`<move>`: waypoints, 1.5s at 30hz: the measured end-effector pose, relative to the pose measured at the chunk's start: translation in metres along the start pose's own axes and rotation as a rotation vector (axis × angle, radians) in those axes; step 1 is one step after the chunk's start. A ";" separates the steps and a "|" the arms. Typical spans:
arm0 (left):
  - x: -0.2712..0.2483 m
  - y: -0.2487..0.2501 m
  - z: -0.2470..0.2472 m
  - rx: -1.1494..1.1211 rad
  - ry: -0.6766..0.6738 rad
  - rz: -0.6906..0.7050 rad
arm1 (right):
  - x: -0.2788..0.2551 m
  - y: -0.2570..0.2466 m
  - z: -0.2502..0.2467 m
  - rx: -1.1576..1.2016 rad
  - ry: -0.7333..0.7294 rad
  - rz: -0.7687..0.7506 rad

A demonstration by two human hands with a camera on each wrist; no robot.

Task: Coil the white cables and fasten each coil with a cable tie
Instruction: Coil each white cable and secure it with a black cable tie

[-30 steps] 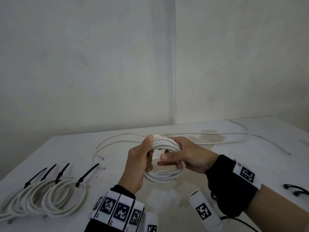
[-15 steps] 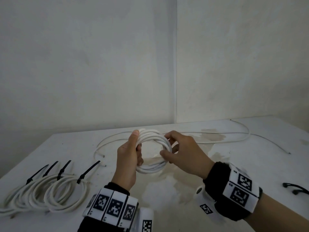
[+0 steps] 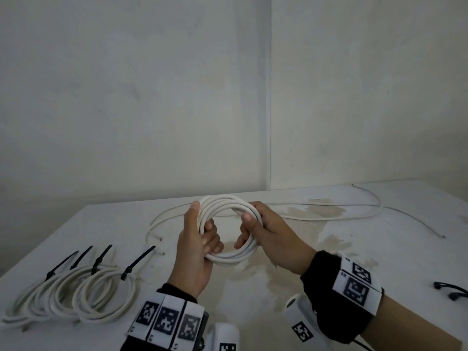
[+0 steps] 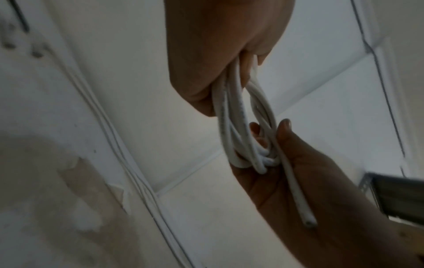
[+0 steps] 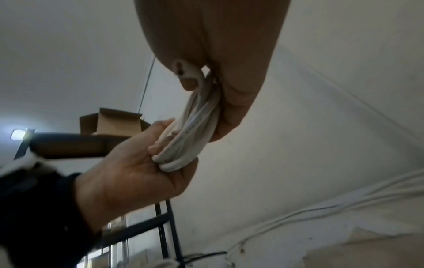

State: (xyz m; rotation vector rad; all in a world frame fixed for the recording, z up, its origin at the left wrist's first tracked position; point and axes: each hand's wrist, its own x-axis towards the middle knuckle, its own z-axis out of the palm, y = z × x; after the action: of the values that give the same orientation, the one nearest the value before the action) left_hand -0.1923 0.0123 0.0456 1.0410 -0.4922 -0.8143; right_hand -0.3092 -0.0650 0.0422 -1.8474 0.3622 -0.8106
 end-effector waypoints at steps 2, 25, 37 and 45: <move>-0.001 -0.002 0.002 0.074 -0.024 0.034 | 0.001 -0.001 -0.001 0.025 0.067 -0.011; -0.002 0.012 -0.002 0.459 -0.347 -0.196 | -0.001 -0.015 -0.023 -0.348 -0.154 0.000; -0.020 -0.004 0.017 0.217 -0.148 -0.044 | -0.001 -0.005 -0.018 0.110 0.086 0.066; -0.015 -0.009 0.006 0.224 -0.264 -0.100 | -0.005 -0.007 -0.016 0.202 0.150 0.155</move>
State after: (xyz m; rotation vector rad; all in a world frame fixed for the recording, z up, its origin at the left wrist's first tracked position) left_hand -0.2091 0.0189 0.0397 1.1768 -0.7742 -1.0094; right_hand -0.3249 -0.0706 0.0506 -1.5558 0.4941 -0.8483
